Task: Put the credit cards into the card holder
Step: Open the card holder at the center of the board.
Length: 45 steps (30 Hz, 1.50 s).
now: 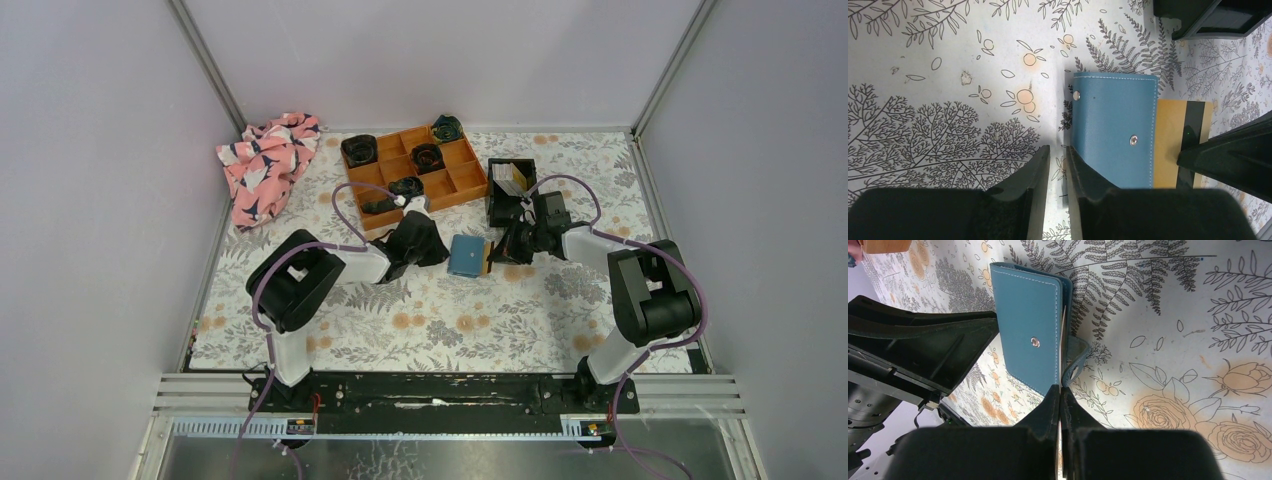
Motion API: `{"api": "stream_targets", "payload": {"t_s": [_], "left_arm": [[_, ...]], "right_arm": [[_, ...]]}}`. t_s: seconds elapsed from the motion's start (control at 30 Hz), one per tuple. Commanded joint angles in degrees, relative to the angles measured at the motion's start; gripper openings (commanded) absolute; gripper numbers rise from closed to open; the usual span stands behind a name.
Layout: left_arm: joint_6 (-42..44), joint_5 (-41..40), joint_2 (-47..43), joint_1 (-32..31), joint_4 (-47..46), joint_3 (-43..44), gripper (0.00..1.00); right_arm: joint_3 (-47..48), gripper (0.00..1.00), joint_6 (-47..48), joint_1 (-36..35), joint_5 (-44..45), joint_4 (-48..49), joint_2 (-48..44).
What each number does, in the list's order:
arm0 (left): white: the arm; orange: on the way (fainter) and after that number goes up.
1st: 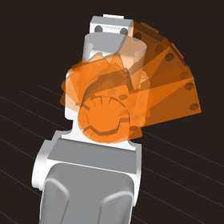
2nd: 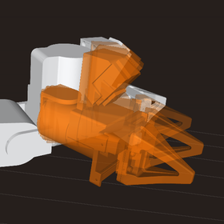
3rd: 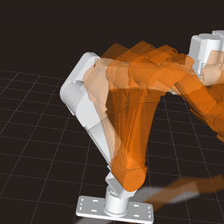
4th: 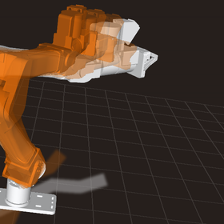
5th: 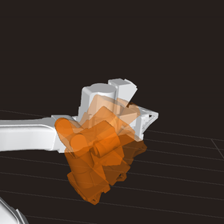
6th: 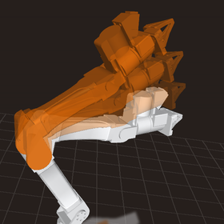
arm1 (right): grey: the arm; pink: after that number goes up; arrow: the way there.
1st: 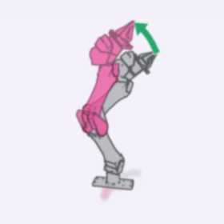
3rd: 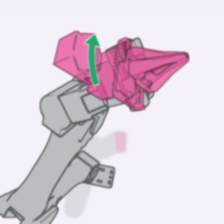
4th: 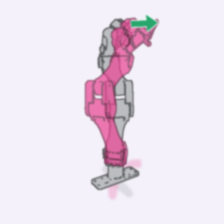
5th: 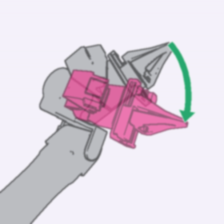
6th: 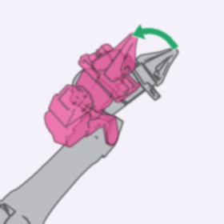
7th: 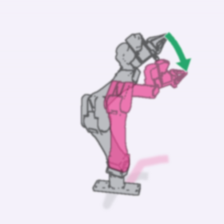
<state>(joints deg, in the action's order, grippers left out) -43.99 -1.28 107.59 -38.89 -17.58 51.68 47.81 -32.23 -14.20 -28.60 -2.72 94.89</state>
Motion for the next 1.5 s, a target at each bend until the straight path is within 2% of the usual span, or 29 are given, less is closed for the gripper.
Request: {"api": "stream_targets", "payload": {"t_s": [0.0,1.17,1.47], "left_arm": [[1.16,0.16,2.58,-0.08,1.84,-0.13,0.26],[1.25,0.01,2.99,-0.09,1.22,-2.54,0.24],[1.27,0.91,2.91,0.00,0.74,-2.98,0.23]], "right_arm": [[-0.10,0.00,-0.64,0.31,-2.34,2.45,0.09],[-0.01,0.00,-1.00,0.26,-2.29,1.24,-4.21],[0.20,0.00,-2.27,0.27,-4.60,3.08,-3.41]]}}
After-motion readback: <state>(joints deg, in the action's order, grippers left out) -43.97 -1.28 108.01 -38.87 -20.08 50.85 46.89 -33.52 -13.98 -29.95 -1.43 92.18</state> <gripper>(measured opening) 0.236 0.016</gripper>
